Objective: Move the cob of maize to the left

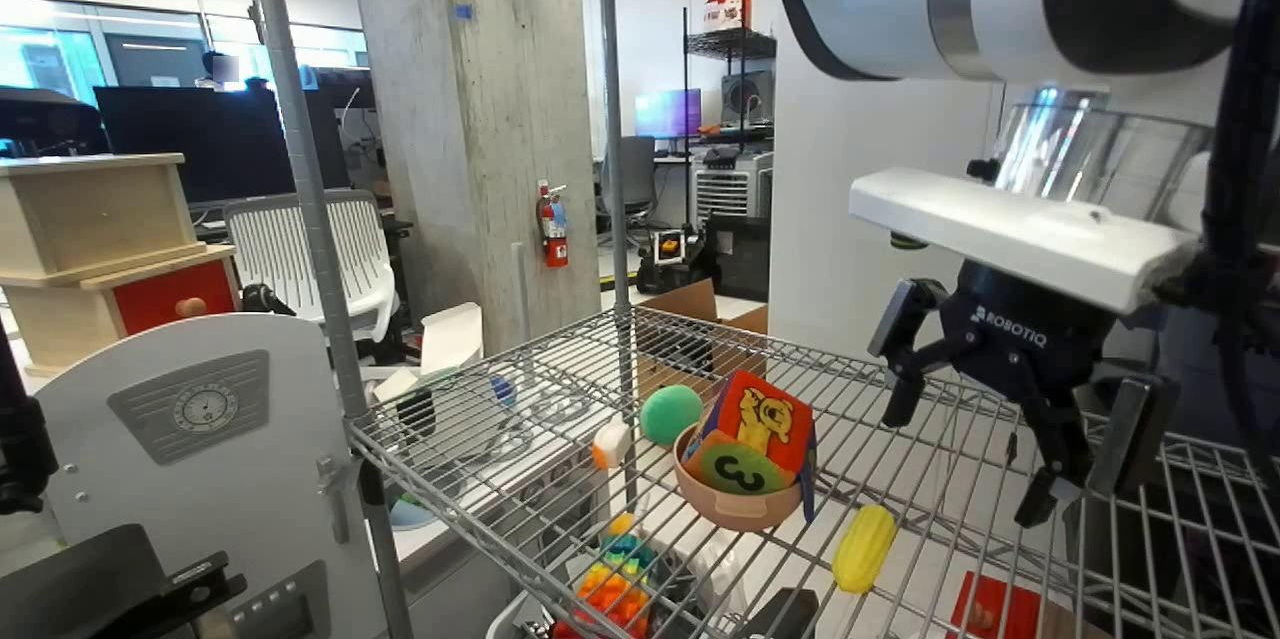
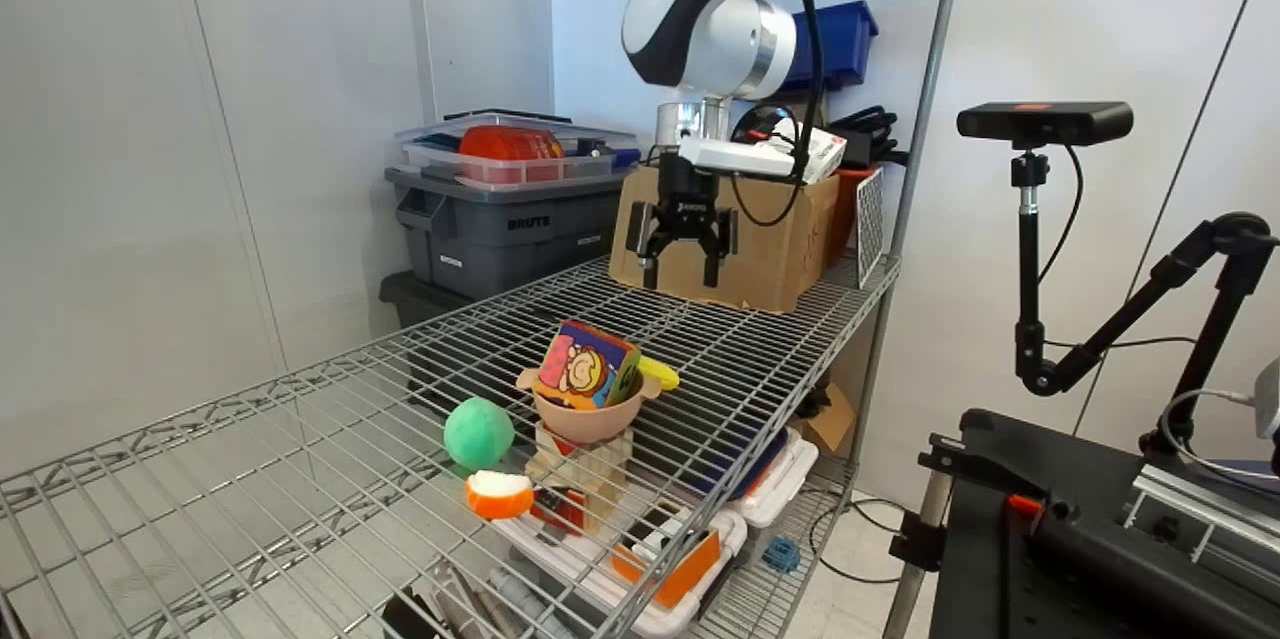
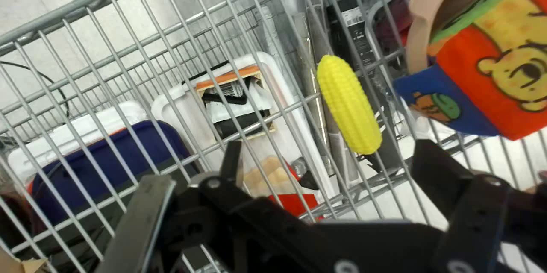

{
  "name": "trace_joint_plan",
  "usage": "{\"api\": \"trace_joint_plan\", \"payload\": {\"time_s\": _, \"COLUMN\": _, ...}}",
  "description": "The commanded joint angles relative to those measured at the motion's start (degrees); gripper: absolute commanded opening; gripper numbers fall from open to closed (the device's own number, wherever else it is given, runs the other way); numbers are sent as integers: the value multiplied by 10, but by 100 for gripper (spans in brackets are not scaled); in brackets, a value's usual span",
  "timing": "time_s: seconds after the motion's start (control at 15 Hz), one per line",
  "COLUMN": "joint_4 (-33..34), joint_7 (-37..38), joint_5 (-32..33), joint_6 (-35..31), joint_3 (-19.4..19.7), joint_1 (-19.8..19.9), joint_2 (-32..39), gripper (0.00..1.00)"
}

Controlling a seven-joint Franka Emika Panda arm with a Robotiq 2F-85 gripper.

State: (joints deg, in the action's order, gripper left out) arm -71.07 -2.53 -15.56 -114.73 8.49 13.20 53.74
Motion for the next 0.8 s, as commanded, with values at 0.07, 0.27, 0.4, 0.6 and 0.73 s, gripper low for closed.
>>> {"api": "trace_joint_plan", "payload": {"time_s": 0.07, "joint_4": 162, "joint_7": 84, "joint_5": 42, "joint_6": 26, "joint_3": -16, "joint_1": -8, "joint_2": 128, "gripper": 100}}
{"api": "trace_joint_plan", "payload": {"time_s": 0.27, "joint_4": 242, "joint_7": 122, "joint_5": 51, "joint_6": 45, "joint_3": -10, "joint_1": -34, "joint_2": 193, "gripper": 100}}
{"api": "trace_joint_plan", "payload": {"time_s": 0.4, "joint_4": 293, "joint_7": 140, "joint_5": 55, "joint_6": 66, "joint_3": -10, "joint_1": -43, "joint_2": 229, "gripper": 100}}
{"api": "trace_joint_plan", "payload": {"time_s": 0.6, "joint_4": 346, "joint_7": 160, "joint_5": 61, "joint_6": 97, "joint_3": -5, "joint_1": -51, "joint_2": 266, "gripper": 100}}
{"api": "trace_joint_plan", "payload": {"time_s": 0.73, "joint_4": 352, "joint_7": 177, "joint_5": 84, "joint_6": 108, "joint_3": -15, "joint_1": -46, "joint_2": 271, "gripper": 100}}
